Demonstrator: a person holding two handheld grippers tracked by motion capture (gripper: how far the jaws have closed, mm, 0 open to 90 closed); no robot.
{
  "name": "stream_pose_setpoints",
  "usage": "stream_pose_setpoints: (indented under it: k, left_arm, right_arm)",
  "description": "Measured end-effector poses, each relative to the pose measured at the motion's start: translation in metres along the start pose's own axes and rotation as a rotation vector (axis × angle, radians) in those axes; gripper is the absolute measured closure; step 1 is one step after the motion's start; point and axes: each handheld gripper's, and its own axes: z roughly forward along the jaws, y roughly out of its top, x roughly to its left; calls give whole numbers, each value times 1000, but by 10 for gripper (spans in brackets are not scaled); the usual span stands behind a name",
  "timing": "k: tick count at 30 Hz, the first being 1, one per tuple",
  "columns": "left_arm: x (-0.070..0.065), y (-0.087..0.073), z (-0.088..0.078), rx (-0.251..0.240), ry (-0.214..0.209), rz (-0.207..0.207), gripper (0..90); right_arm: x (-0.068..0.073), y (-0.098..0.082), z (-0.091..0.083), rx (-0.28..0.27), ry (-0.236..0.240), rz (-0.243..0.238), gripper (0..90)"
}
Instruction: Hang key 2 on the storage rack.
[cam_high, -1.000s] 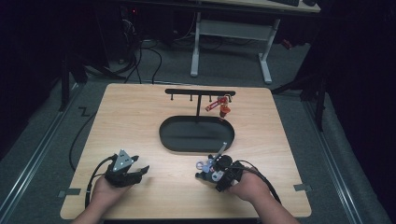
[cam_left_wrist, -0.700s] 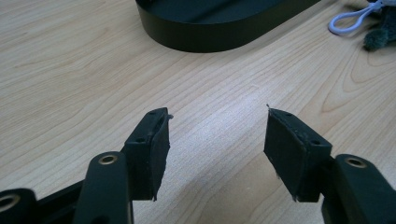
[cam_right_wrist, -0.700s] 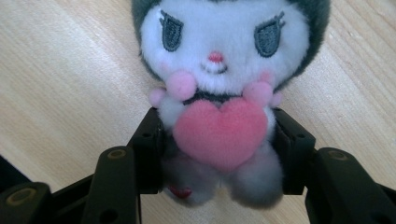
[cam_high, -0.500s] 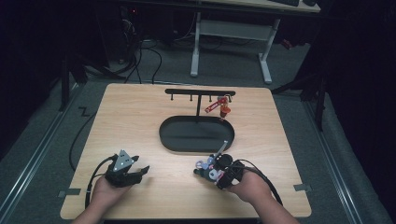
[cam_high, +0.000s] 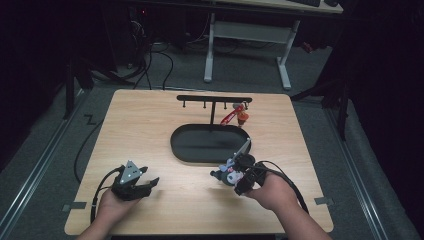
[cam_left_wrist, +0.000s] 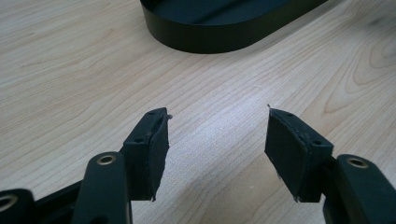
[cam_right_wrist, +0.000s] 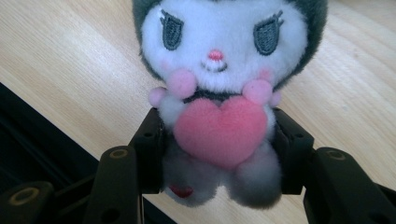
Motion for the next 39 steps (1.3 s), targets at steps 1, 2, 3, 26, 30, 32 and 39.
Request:
stream_pose_setpoints:
  k: [1, 2, 3, 26, 30, 32, 39]
  left_arm:
    - [0, 0, 0, 0, 2, 2, 397]
    - [0, 0, 0, -1, 2, 2, 395]
    - [0, 0, 0, -5, 3, -2, 395]
    - [1, -1, -3, -12, 2, 0, 298]
    - [1, -1, -3, -13, 3, 1, 293]
    - [1, -1, -3, -10, 0, 3, 293]
    - [-1, -1, 0, -1, -8, 14, 293]
  right_arm:
    - [0, 1, -3, 2, 4, 9, 483]
    - [0, 1, -6, 1, 4, 25, 483]
    - [-1, 1, -8, -4, 6, 32, 483]
    - [-15, 27, -53, -38, 26, 90, 483]
    - [-20, 32, -61, -46, 30, 103, 483]
    - [-22, 36, -66, -41, 29, 105, 483]
    - [-32, 47, -84, -40, 27, 126, 483]
